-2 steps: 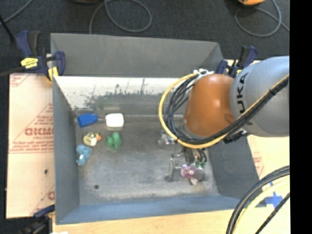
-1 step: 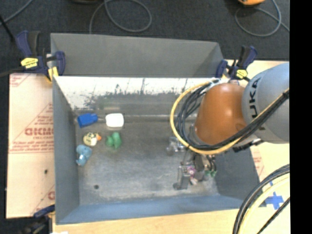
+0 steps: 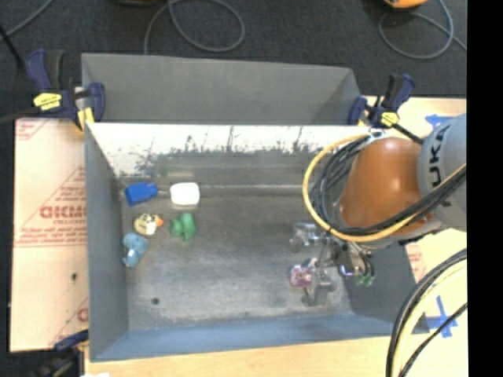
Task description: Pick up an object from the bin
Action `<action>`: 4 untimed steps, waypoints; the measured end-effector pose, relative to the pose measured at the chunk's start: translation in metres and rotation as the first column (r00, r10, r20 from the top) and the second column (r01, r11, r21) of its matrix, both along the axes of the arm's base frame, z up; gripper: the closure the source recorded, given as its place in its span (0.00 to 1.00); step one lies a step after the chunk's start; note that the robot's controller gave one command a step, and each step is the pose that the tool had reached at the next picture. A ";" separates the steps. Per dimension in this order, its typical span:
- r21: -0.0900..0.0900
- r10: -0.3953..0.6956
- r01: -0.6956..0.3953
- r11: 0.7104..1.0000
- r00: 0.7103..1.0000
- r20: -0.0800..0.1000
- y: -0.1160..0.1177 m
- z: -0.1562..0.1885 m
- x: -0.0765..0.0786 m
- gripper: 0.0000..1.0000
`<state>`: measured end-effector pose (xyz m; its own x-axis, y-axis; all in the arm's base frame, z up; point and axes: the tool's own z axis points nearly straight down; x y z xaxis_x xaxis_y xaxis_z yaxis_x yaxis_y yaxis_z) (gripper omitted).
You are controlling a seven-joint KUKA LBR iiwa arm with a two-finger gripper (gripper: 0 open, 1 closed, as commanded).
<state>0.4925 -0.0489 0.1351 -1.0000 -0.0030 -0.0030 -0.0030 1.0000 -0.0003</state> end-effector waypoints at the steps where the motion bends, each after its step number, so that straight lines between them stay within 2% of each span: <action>1: 0.002 -0.014 0.014 1.000 1.000 0.000 0.004 -0.034 -0.013 1.00; 2: 0.002 -0.014 0.014 1.000 1.000 0.000 0.004 -0.034 -0.013 1.00; 3: 0.003 -0.007 0.007 1.000 1.000 -0.008 0.007 0.010 -0.016 1.00; 4: 0.002 0.013 -0.013 1.000 1.000 0.003 -0.014 0.066 -0.006 1.00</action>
Offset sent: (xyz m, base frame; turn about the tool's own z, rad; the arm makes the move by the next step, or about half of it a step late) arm 0.0000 0.0000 0.0000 0.0000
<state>0.4868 -0.0628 0.2010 -0.9999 -0.0159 -0.0060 -0.0159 0.9999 0.0013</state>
